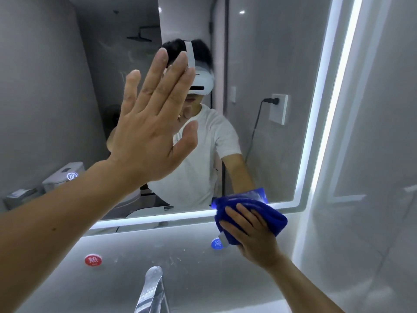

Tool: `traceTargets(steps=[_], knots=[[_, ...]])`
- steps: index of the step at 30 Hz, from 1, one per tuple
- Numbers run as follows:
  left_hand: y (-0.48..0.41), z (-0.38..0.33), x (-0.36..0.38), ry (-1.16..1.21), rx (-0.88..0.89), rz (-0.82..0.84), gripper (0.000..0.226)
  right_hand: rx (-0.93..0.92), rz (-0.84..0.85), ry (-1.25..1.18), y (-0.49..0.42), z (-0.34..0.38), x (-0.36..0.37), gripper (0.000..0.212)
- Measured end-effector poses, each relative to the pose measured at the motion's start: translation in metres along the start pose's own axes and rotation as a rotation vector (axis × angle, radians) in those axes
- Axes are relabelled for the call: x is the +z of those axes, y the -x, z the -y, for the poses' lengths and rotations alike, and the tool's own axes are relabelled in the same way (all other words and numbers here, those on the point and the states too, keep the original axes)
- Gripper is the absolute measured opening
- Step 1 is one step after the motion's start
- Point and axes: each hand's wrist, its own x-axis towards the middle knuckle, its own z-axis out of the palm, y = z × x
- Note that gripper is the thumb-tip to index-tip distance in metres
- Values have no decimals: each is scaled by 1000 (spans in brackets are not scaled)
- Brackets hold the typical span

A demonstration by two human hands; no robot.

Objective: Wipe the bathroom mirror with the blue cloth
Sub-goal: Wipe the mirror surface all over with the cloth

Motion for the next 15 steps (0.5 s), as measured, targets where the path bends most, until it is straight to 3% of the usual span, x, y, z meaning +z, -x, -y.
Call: traceTargets(steps=[6,10,15], knots=[[1,-2,-6,8,-2,14,65,167,4,-114,5,9,-7,51],[3,-1,-6,2,13,20,65,189,-34,-140,5,15,-2,58],[0,2,-2,-9,19,18,64,289,-298,-133,-84,-30,-27,52]])
